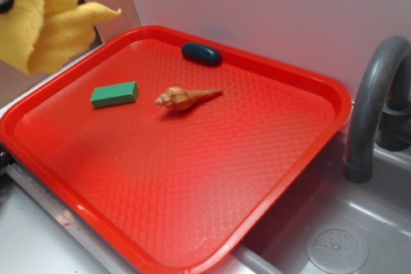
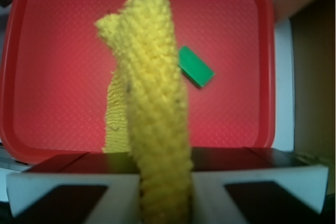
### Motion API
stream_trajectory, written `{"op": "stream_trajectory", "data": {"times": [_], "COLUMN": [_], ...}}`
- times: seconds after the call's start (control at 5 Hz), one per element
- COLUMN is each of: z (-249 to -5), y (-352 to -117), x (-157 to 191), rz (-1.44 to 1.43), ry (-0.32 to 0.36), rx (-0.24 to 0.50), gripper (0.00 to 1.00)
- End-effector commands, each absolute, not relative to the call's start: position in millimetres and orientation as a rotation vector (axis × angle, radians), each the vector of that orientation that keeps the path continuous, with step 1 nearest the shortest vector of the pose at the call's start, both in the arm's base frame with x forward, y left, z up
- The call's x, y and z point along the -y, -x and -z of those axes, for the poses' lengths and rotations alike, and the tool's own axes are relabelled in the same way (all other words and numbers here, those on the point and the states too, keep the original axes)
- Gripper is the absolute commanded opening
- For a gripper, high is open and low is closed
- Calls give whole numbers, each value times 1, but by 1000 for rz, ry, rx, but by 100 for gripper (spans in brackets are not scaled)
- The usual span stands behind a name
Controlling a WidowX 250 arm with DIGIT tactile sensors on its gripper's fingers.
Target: Grab the yellow cloth.
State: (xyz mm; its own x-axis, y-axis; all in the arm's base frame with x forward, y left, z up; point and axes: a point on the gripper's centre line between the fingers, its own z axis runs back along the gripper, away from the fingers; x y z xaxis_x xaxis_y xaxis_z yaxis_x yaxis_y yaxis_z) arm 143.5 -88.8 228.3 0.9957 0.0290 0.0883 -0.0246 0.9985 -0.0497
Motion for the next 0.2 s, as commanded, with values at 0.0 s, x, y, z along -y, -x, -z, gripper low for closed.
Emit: {"op": "stream_trajectory", "data": {"times": [0.0], "z": [-226], "y": [-132], "x": [68], "rz": [-143], "ry": [109], "rx": [68], "gripper": [0]}}
